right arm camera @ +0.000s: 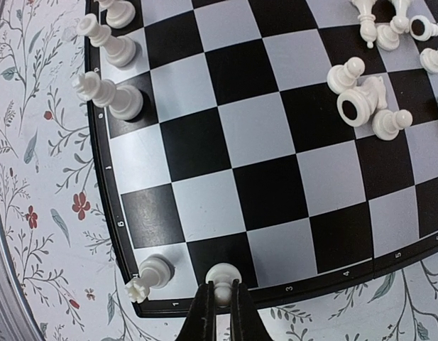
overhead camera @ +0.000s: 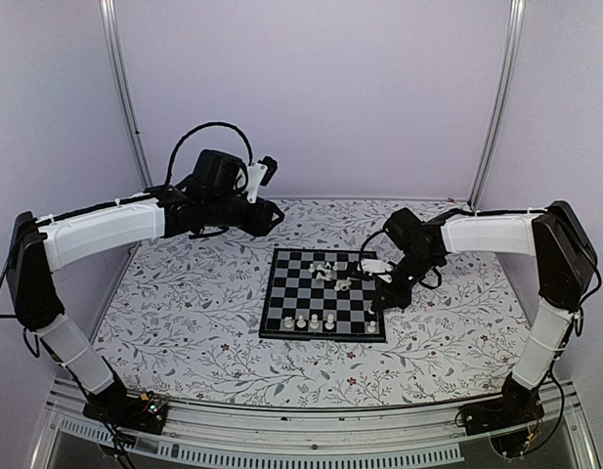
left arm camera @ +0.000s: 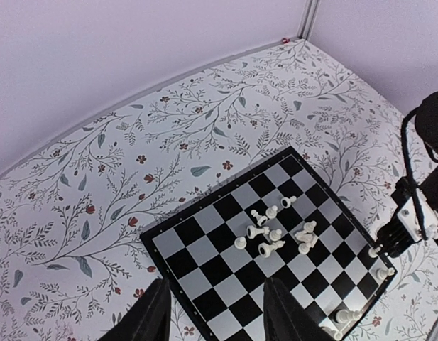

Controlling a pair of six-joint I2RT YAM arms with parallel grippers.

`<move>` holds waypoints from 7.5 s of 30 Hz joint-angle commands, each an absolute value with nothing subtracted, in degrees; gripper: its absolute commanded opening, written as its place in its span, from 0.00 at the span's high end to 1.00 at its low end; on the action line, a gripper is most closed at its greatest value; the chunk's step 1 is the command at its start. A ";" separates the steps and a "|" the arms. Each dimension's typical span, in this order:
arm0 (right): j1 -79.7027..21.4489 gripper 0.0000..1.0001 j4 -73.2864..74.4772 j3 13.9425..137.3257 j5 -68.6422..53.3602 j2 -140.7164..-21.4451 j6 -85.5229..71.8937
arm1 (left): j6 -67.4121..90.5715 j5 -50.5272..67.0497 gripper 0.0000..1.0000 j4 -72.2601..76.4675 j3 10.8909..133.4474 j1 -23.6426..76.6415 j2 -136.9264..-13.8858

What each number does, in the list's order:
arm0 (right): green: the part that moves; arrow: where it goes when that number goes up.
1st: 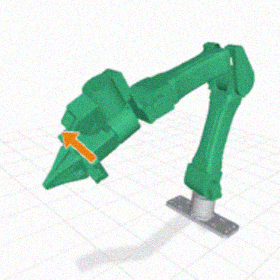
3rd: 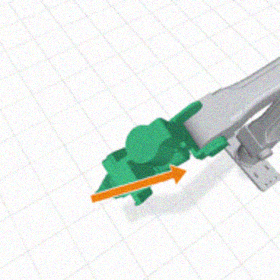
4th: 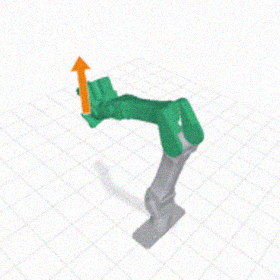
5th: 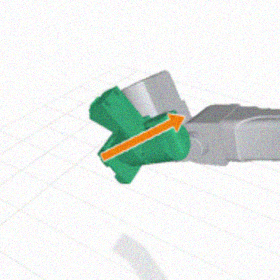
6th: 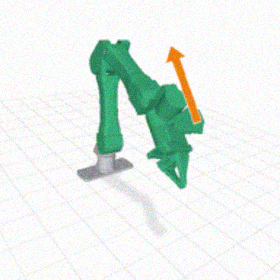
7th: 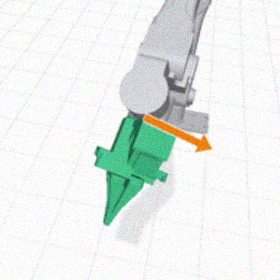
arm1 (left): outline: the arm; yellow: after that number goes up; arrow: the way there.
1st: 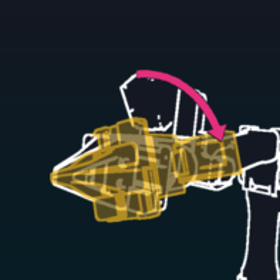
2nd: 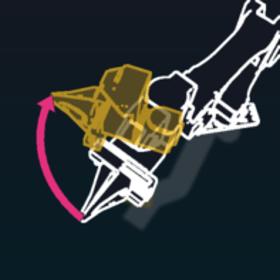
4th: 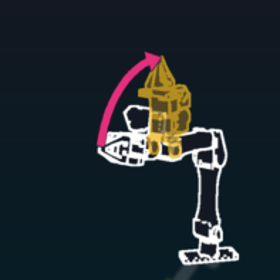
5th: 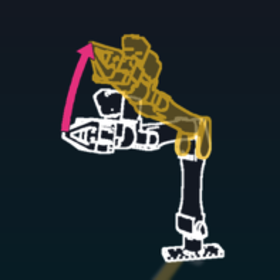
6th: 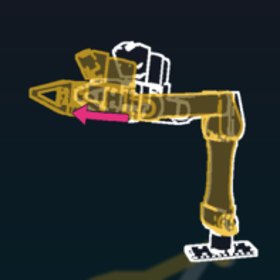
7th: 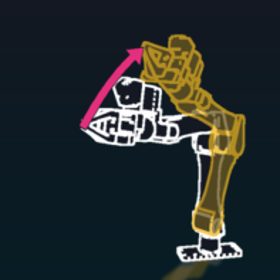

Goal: Set up the chess pieces on the board
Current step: Place the chess piece on the chessboard, then pick up the chess piece from the chessboard, then place the chess piece on the chessboard, then pick up the chess piece from the chessboard, then place the chess piece on the chessboard.

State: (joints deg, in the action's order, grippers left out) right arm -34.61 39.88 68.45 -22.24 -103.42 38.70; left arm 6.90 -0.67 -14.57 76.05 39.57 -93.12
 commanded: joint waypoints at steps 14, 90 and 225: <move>-35.77 0.85 40.46 68.19 -22.94 -106.52 39.40 | 6.34 -0.44 0.53 -15.84 78.20 39.49 -94.70; -41.16 0.96 43.00 73.83 -19.83 -105.60 39.37 | 6.68 2.62 0.52 -16.77 78.84 39.55 -95.05; -43.87 0.79 45.36 80.87 -14.81 -112.18 35.25 | 6.93 4.57 0.50 -18.06 79.80 39.55 -96.23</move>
